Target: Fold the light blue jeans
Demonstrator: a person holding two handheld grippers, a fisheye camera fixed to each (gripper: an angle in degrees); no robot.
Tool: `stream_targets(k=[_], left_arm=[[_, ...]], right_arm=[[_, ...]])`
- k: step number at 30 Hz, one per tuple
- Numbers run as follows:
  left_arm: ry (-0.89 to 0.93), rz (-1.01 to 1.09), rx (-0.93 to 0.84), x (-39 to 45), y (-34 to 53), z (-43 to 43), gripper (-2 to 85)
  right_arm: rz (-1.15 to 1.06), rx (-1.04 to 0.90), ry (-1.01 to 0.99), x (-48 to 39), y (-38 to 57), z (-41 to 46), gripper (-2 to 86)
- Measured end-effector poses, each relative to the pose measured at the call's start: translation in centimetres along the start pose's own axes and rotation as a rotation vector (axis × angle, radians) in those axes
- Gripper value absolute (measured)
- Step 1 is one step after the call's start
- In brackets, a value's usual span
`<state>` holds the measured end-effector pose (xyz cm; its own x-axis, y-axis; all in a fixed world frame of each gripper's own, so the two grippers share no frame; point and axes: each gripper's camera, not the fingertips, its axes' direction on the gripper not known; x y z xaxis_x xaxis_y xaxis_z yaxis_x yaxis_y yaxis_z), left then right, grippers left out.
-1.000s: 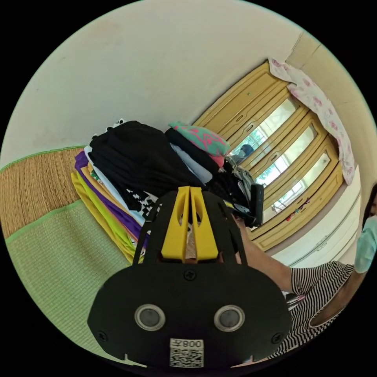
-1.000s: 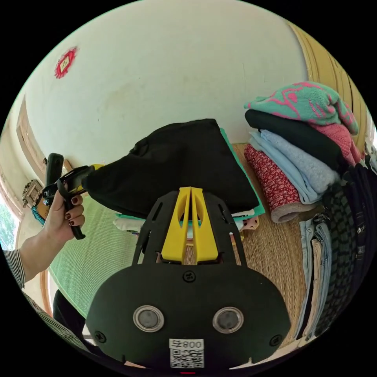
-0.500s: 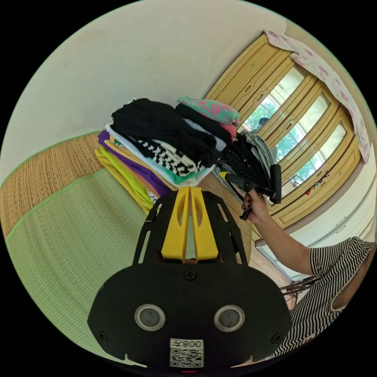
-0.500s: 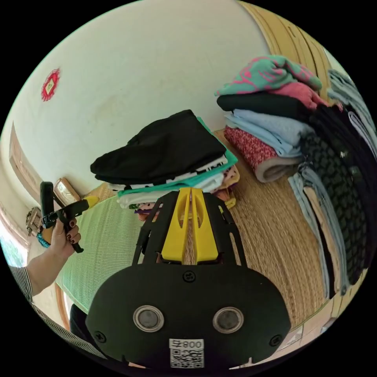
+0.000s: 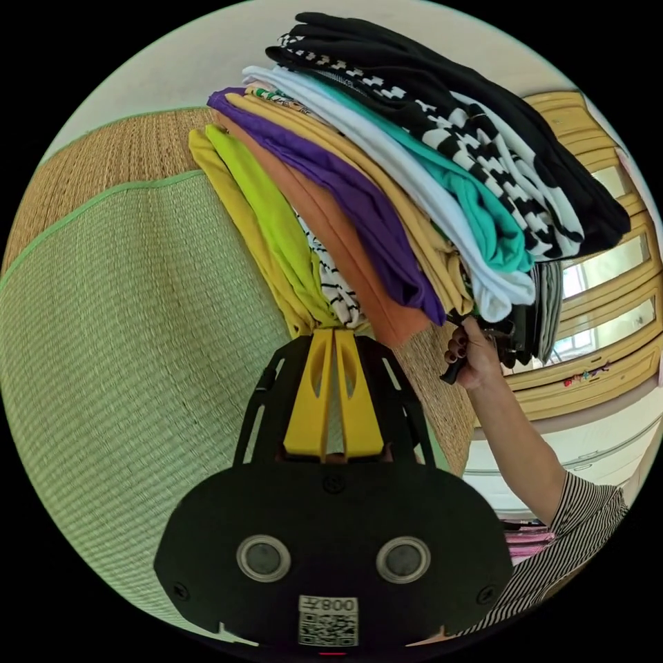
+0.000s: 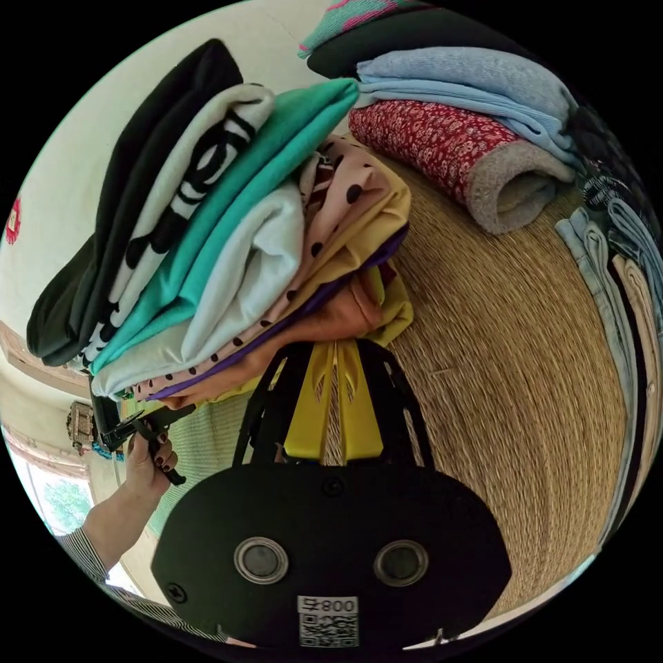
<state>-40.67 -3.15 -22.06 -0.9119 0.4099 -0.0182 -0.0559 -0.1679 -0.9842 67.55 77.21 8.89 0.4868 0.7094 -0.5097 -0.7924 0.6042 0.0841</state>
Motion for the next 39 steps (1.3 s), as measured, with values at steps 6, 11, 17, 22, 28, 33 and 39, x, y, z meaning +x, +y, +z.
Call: stream_targets(k=[6,11,17,22,28,33,39], left_arm=[[-0.013,0.020,0.018,-0.6,-0.1,-0.5,0.1],[-0.019,0.017,0.021,-1.3,0.0,-1.4,0.2],[0.012,0.018,0.029,-1.9,2.3,-3.1,0.2],[0.042,0.026,0.038,-2.2,8.2,-6.7,0.2],[0.035,-0.058,-0.006,-3.7,22.0,-13.6,0.2],[-0.071,-0.222,-0.018,-3.4,33.3,-19.1,0.2],[-0.187,-0.233,-0.035,-1.5,39.7,-20.8,0.2]], right_arm=[[-0.022,0.005,-0.015,1.6,-2.2,0.5,0.1],[-0.021,0.012,-0.010,2.4,-3.3,1.0,0.1],[-0.022,0.024,-0.008,3.3,-2.8,1.5,0.2],[-0.046,0.056,-0.019,4.6,0.2,-0.4,0.1],[-0.183,0.036,-0.139,3.7,10.2,-5.1,0.0],[-0.304,-0.077,-0.105,-0.6,23.0,-6.9,0.0],[-0.389,-0.208,0.122,-5.2,33.8,-1.6,0.0]])
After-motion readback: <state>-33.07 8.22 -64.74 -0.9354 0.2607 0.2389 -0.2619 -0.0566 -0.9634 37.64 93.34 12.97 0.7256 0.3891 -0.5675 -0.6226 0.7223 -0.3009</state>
